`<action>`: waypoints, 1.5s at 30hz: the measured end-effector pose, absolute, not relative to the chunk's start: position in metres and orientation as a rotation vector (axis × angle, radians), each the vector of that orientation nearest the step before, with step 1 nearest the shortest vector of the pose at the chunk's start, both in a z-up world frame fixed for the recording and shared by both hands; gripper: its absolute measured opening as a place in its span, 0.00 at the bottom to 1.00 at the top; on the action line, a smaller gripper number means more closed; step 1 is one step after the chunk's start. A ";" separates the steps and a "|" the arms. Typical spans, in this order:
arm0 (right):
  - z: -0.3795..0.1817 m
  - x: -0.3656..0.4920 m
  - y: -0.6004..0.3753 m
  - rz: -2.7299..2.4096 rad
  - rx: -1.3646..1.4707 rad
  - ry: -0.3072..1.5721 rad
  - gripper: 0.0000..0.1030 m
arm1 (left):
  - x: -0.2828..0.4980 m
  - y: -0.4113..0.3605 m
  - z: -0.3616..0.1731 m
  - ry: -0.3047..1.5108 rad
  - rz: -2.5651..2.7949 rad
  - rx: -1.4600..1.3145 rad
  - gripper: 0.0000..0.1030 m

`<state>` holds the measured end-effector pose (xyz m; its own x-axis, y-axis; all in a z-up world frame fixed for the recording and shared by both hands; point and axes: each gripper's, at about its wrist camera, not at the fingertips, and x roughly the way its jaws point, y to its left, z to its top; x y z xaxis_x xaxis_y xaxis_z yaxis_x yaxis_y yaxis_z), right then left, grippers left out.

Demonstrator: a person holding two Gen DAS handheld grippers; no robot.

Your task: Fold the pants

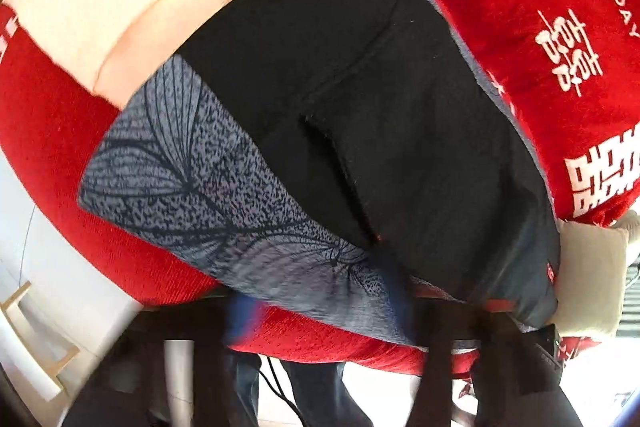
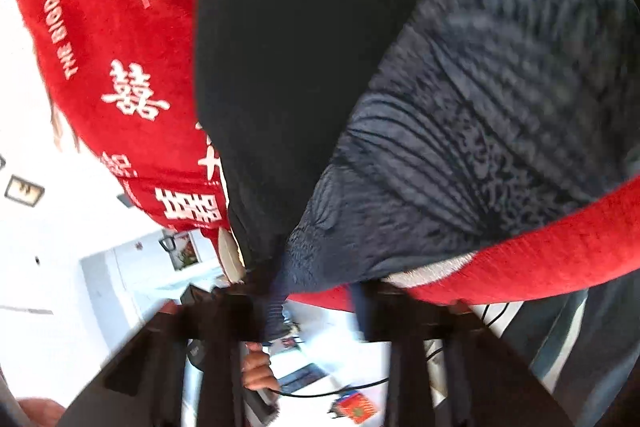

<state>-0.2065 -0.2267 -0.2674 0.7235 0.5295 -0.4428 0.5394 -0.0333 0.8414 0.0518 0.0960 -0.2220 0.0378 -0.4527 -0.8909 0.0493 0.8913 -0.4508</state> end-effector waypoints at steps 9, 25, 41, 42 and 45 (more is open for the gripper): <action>-0.206 -0.191 -0.237 0.019 1.565 0.845 0.04 | 0.064 0.094 -0.170 1.437 -0.478 -0.312 0.16; -0.141 0.021 -0.362 0.105 1.227 0.959 0.04 | 0.225 -0.028 -0.114 1.262 -0.501 -0.222 0.17; -0.197 0.101 -0.394 0.064 1.096 1.182 0.65 | 0.261 -0.086 -0.160 1.216 -0.242 0.059 0.75; -0.185 0.098 -0.391 0.058 1.058 1.176 0.65 | 0.256 -0.086 -0.155 1.218 -0.244 0.072 0.75; -0.161 0.094 -0.371 0.071 0.881 1.213 0.54 | 0.239 -0.098 -0.155 1.250 -0.262 0.111 0.75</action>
<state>0.0940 -0.3715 -0.1613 0.3901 0.4886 -0.7805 0.3943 0.6774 0.6211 0.2390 -0.0979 -0.1552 0.2903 -0.1360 -0.9472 0.2564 0.9647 -0.0599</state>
